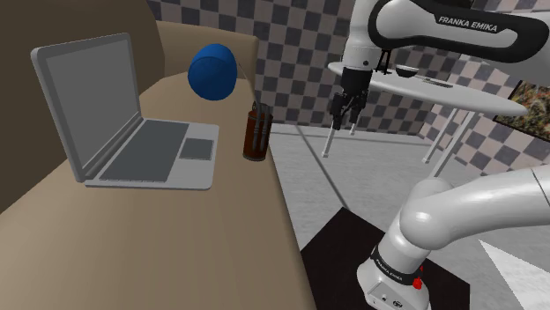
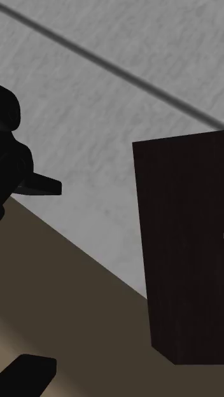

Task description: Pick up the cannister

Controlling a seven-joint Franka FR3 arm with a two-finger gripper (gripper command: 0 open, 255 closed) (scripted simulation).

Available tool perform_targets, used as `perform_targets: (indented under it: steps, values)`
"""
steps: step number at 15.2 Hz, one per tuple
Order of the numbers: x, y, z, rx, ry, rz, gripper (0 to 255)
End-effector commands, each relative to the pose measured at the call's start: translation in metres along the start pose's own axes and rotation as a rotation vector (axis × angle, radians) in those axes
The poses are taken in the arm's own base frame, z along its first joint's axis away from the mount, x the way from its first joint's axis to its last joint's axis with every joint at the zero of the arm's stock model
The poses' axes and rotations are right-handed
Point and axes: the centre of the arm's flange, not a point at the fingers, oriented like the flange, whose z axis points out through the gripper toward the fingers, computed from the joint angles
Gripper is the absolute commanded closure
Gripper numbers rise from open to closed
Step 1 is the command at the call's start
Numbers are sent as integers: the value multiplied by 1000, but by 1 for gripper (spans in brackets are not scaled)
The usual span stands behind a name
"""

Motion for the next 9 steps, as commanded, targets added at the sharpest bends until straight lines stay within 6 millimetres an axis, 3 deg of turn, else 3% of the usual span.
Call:
perform_targets:
  steps: [1, 9]
  values:
    - [0, 0, 0, 0, 0, 0, 0]
    - [44, -81, 8, 13, 155, 234, 0]
